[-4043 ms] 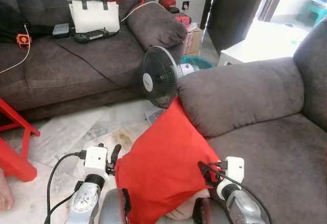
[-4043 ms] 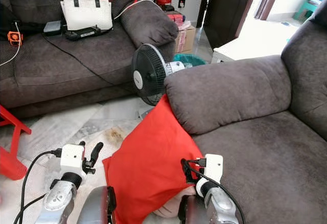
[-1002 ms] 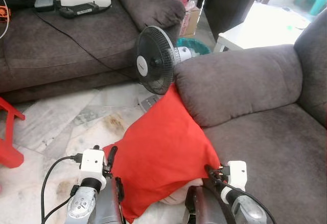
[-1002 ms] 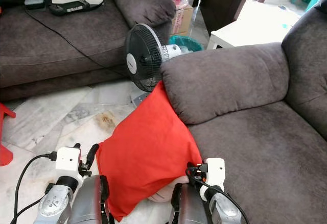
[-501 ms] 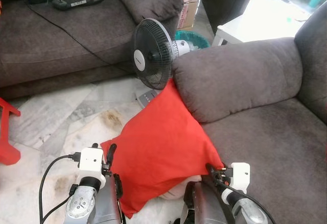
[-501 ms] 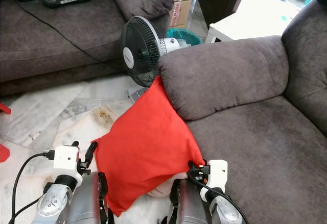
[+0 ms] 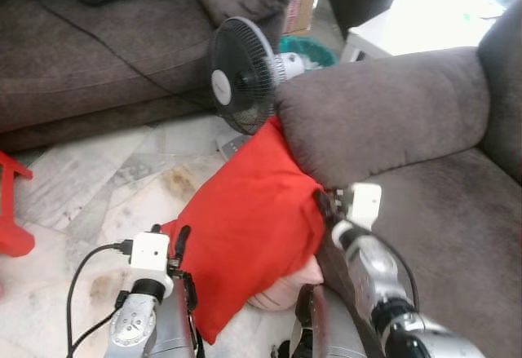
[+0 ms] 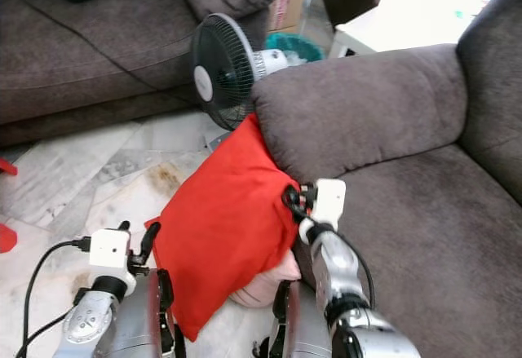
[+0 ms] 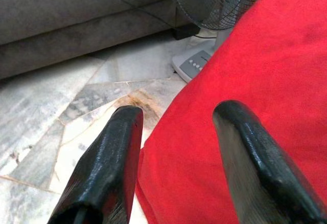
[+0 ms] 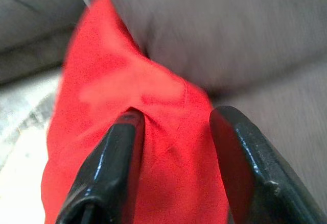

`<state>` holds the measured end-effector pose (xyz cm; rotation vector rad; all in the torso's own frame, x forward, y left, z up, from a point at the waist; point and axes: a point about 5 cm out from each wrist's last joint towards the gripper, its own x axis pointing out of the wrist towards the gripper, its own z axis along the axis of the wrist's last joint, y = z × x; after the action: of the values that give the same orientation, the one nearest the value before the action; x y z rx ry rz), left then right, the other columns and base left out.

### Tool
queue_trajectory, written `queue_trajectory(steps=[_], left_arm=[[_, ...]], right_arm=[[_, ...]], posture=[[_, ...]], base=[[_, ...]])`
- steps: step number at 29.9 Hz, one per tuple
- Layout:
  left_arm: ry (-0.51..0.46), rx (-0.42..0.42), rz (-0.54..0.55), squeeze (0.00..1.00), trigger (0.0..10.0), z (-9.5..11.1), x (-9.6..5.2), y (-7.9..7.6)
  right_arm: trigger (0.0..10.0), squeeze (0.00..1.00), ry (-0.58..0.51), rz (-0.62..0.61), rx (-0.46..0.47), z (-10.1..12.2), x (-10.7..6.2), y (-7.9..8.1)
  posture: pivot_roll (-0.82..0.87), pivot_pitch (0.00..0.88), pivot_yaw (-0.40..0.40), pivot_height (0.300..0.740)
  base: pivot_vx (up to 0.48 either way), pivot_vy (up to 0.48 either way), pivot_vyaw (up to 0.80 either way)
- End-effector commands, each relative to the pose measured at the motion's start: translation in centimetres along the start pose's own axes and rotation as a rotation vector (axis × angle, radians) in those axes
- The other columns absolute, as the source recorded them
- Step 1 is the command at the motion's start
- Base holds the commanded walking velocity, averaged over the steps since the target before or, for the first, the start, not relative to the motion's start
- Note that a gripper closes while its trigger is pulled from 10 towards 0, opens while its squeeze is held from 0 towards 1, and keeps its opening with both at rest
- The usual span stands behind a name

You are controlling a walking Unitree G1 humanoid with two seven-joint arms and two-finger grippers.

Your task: Move the pillow to the sofa from floor

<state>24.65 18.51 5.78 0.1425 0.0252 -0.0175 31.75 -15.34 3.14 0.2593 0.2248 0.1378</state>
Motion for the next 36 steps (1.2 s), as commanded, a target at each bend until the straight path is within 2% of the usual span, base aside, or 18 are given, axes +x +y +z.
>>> queue_trajectory(steps=[1,5,10,14,23,27,30,32,36], left_arm=[[0.028,0.007,-0.010,0.00,10.0,-0.5,-0.3,-0.4],[0.028,0.007,-0.012,0.00,10.0,-0.5,-0.3,-0.4],[0.035,0.008,-0.011,0.00,10.0,-0.7,-0.6,-0.4],[0.041,0.008,-0.013,0.00,10.0,-0.8,-0.7,-0.4],[0.051,0.006,-0.022,0.00,10.0,-1.0,-0.6,-0.6],[0.058,0.006,-0.032,0.00,10.0,-1.2,-0.6,-0.8],[0.065,0.006,-0.043,0.00,10.0,-1.3,-0.6,-0.9],[0.066,0.006,-0.044,0.00,10.0,-1.4,-0.6,-0.9],[0.069,0.005,-0.046,0.00,10.0,-1.5,-0.5,-1.0]], right_arm=[[10.0,0.00,-0.006,-0.028,-0.007,0.7,0.2,-0.7],[10.0,0.00,0.008,-0.039,-0.027,1.1,0.5,-0.9],[10.0,0.00,0.059,-0.034,-0.045,0.6,0.4,-1.0],[10.0,0.00,0.119,-0.027,-0.116,-0.2,0.1,-1.1],[10.0,0.00,0.180,-0.023,-0.218,-0.7,-0.4,-1.8],[10.0,0.00,0.193,-0.011,-0.233,-0.8,-0.5,-2.1],[10.0,0.00,0.266,0.022,-0.265,-1.3,-0.8,-2.6],[10.0,0.00,0.277,0.024,-0.280,-1.4,-0.9,-2.7],[10.0,0.00,0.306,0.047,-0.264,-1.5,-1.0,-2.9]], posture=[[0.21,0.169,-0.143,0.571],[0.21,0.171,-0.145,0.571],[0.22,0.174,-0.146,0.571],[0.21,0.176,-0.147,0.571],[0.20,0.171,-0.148,0.571],[0.20,0.168,-0.148,0.571],[0.20,0.162,-0.149,0.571],[0.20,0.162,-0.149,0.571],[0.19,0.155,-0.150,0.571]], base=[[0.000,0.000,0.00],[0.000,0.000,0.00],[0.000,0.000,0.00],[0.000,0.000,0.00],[0.000,0.000,0.00],[0.000,0.000,0.00],[0.000,0.000,0.00],[0.000,0.000,0.00],[0.000,0.000,0.00]])
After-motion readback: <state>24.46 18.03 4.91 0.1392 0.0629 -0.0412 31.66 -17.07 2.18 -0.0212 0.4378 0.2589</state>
